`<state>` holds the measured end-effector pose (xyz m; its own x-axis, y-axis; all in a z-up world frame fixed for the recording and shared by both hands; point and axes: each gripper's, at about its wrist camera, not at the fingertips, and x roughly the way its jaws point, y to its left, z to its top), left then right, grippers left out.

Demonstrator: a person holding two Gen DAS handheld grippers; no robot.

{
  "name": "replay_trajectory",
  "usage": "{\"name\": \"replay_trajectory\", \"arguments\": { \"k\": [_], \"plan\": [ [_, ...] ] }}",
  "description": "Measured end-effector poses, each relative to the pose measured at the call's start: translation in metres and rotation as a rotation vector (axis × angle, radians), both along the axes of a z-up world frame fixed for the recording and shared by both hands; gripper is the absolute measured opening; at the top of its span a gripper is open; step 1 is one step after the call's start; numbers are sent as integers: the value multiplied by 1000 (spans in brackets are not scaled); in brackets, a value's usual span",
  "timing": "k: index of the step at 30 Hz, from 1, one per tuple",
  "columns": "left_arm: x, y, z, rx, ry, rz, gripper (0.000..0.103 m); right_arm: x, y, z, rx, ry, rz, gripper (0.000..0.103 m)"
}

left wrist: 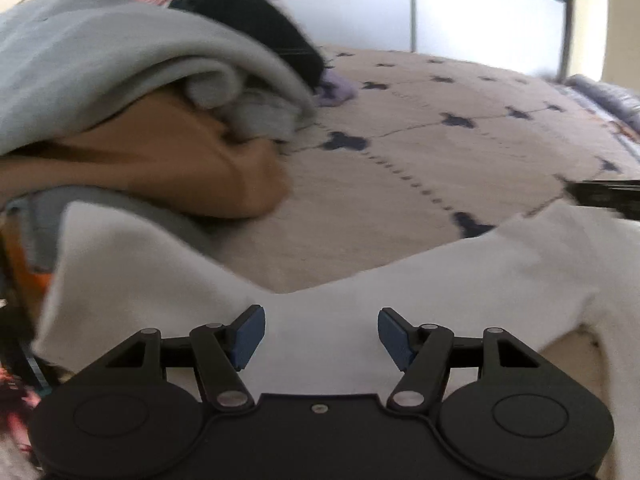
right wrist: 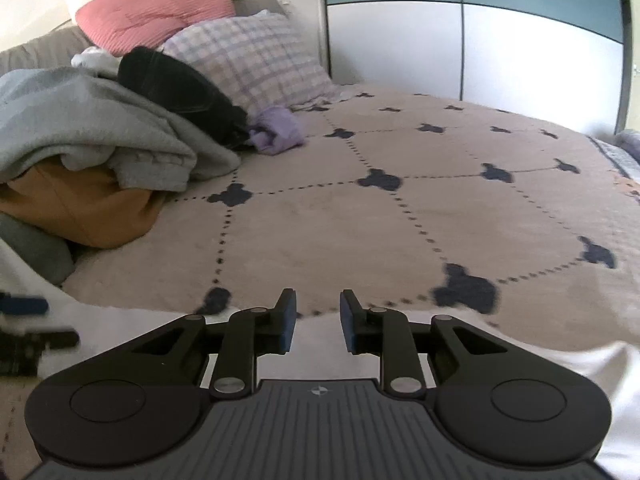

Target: Fold clothes

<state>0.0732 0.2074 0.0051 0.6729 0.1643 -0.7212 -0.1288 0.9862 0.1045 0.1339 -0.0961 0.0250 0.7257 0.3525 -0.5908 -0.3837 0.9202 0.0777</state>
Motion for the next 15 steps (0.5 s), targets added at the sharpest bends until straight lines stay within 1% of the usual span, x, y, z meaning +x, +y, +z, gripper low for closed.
{"name": "replay_trajectory", "arguments": {
  "k": [2, 3, 4, 5, 7, 8, 10, 12, 14, 15],
  "plan": [
    [1, 8, -3, 21, 27, 40, 61, -11, -16, 5, -22, 5, -21, 32],
    [1, 12, -5, 29, 40, 59, 61, -17, -24, 6, -26, 11, -35, 36],
    [0, 14, -4, 16, 39, 66, 60, -24, -32, 7, -23, 19, -54, 40],
    [-2, 16, -2, -3, 33, 71, 60, -31, -40, 7, -21, 27, -73, 41],
    [-8, 16, 7, -74, 0, 60, 60, -44, -56, 9, -17, 44, -110, 42],
    [-12, 9, 9, -98, -10, 35, 60, -51, -64, 9, -15, 52, -129, 43],
    [-20, -9, 13, -139, -24, -26, 60, -65, -80, 11, -11, 69, -166, 51],
    [-29, -26, 16, -179, -38, -86, 60, -79, -97, 12, -6, 86, -203, 55],
    [-37, -44, 20, -219, -51, -147, 59, -93, -113, 13, -2, 102, -240, 55],
    [-41, -53, 22, -239, -58, -177, 59, -100, -121, 14, 0, 111, -259, 57]
  ]
}}
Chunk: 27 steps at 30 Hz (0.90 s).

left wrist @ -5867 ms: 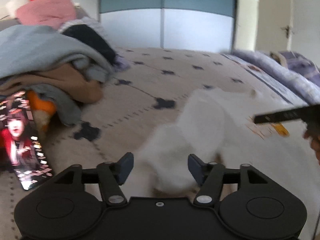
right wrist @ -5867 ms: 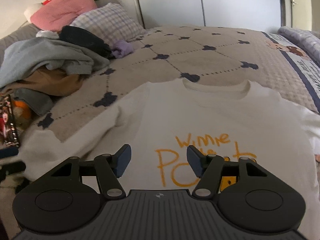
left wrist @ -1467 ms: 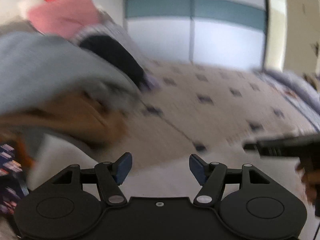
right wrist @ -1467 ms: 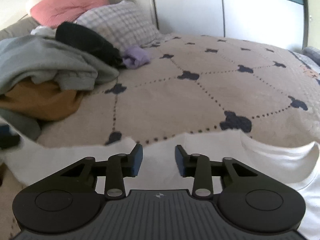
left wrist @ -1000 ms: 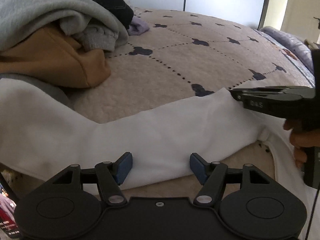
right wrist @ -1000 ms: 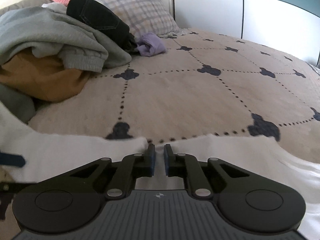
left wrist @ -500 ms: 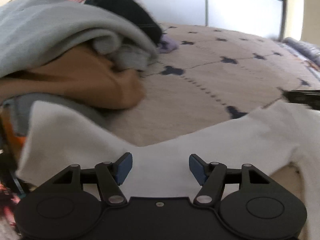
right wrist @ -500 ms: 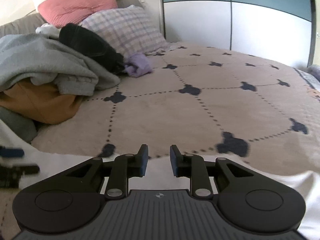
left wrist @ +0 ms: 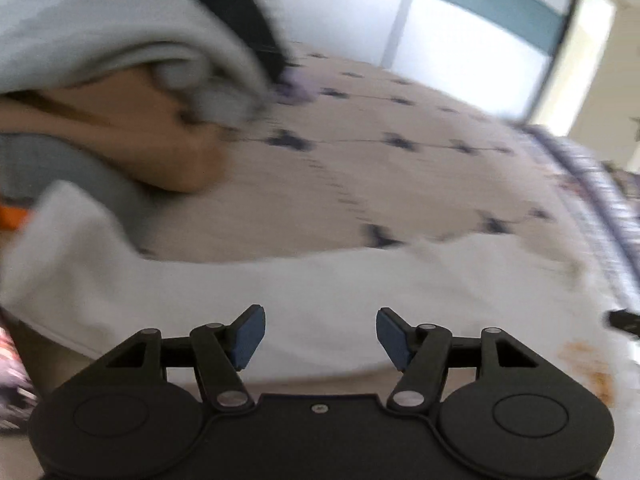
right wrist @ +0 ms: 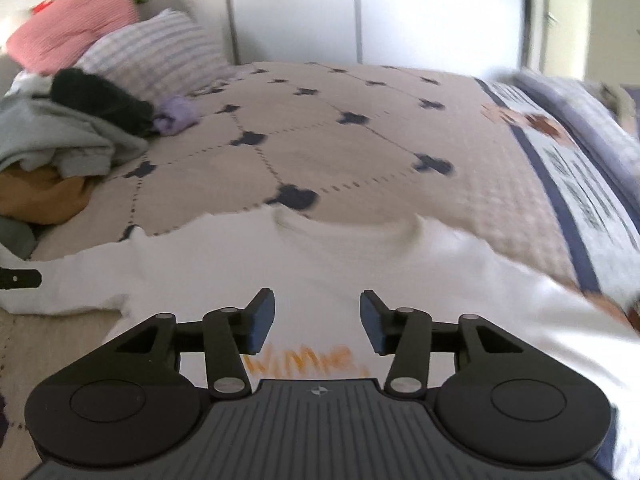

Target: Fold clothes

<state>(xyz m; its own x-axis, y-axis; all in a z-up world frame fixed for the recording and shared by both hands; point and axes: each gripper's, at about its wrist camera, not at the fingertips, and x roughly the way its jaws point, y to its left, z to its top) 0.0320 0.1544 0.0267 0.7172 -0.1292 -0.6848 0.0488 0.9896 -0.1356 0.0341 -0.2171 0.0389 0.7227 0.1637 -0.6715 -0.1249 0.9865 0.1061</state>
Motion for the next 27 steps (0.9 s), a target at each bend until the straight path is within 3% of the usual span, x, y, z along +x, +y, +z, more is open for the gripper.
{"name": "replay_trajectory", "arguments": {
  "k": [3, 8, 13, 17, 23, 27],
  "plan": [
    [-12, -26, 5, -59, -26, -90, 58, -16, -18, -4, 4, 22, -45, 59],
    [-49, -101, -7, -37, -75, -352, 58, -43, -28, -24, 28, 67, -84, 59],
    [-78, -149, -35, 51, -35, -485, 58, -68, -39, -37, 14, 87, -88, 60],
    [-110, -159, -48, 117, -79, -531, 58, -84, -54, -41, 13, 83, -74, 60],
    [-154, -139, -55, 143, -145, -574, 59, -109, -78, -48, 11, 76, -54, 60],
    [-155, -127, -46, 145, -108, -636, 61, -126, -93, -53, 10, 72, -41, 60]
  ]
}}
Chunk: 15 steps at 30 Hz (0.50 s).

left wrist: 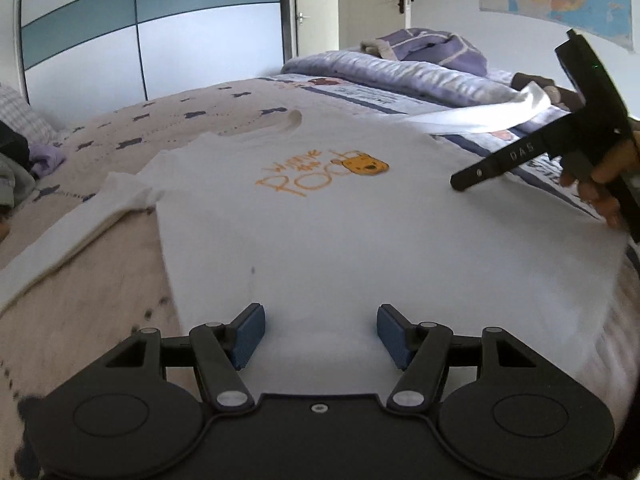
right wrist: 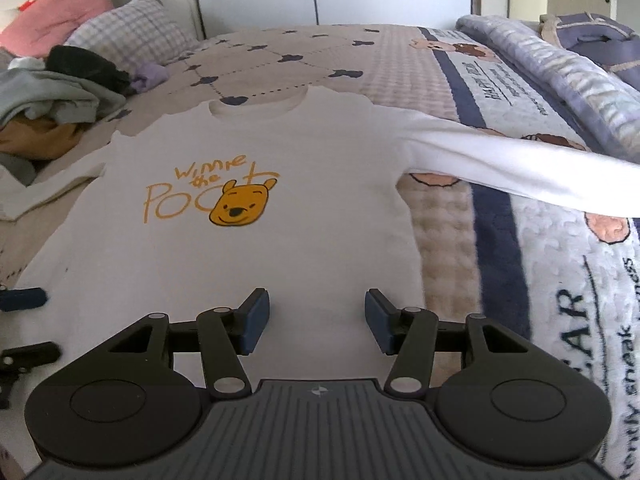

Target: Fold clothes

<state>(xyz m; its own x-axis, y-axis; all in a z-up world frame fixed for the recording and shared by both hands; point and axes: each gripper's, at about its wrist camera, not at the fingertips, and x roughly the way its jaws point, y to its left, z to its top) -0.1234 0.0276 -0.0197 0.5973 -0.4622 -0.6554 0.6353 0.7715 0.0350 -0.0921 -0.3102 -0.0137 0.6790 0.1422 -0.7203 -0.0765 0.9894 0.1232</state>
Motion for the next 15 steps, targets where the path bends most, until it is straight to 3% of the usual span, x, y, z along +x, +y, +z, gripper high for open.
{"name": "replay_trajectory", "arguments": {
  "k": [3, 8, 12, 15],
  "plan": [
    [1, 8, 7, 14, 31, -45, 64, -13, -15, 14, 21, 0, 13, 61],
    [2, 22, 19, 37, 83, -120, 64, -11, -52, 29, 7, -48, -40, 71],
    [26, 18, 31, -3, 65, -53, 68, -5, -94, 40, 19, -85, -179, 71],
    [43, 5, 37, -14, 54, -23, 70, -6, -117, 35, 38, -98, -264, 77]
  ]
}}
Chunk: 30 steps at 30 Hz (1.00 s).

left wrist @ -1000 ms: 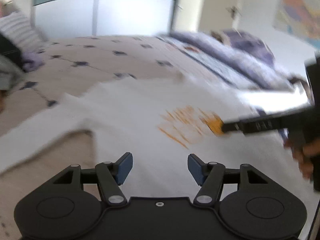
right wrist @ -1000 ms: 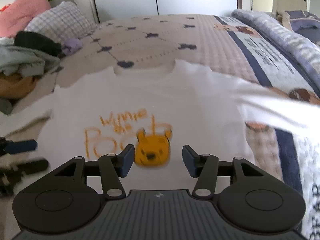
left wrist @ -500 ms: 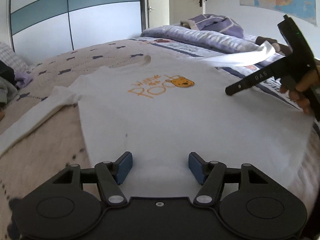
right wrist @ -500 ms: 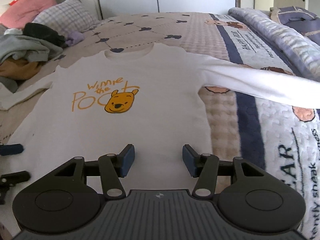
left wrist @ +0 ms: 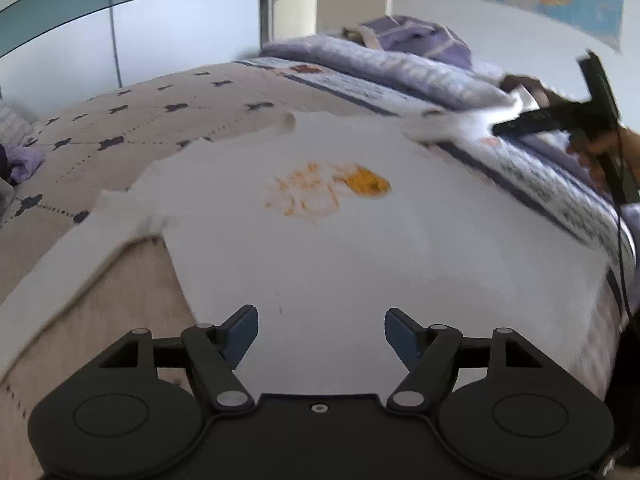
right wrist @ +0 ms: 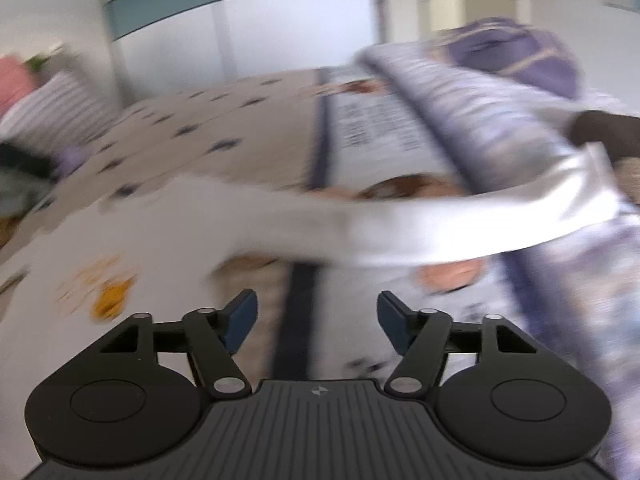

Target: Fold clothes

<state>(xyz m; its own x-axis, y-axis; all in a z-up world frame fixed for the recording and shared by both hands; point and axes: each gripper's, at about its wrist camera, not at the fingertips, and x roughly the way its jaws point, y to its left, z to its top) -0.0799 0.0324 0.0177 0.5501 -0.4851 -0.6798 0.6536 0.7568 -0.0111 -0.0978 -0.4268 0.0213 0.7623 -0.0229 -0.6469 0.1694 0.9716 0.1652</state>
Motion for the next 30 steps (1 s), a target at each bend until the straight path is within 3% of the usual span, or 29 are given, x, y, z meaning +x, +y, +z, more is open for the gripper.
{"name": "replay_trajectory", "arguments": {
  "k": [7, 11, 16, 23, 26, 30],
  "plan": [
    [28, -28, 2, 5, -7, 75, 82, -2, -52, -12, 49, -32, -196, 78],
    [38, -38, -1, -7, -3, 92, 100, -3, -82, -19, 78, -51, -309, 79],
    [52, -51, -4, -23, 3, 113, 101, -4, -118, -29, 117, -74, -439, 79],
    [64, -61, -12, -13, -2, 129, 101, 9, -124, -45, 112, -93, -478, 79],
    [68, -61, -13, -26, -4, 143, 101, 15, -126, -50, 119, -129, -493, 76],
    [73, -58, -14, -42, 11, 159, 101, 14, -137, -59, 221, -189, -520, 66]
  ]
}}
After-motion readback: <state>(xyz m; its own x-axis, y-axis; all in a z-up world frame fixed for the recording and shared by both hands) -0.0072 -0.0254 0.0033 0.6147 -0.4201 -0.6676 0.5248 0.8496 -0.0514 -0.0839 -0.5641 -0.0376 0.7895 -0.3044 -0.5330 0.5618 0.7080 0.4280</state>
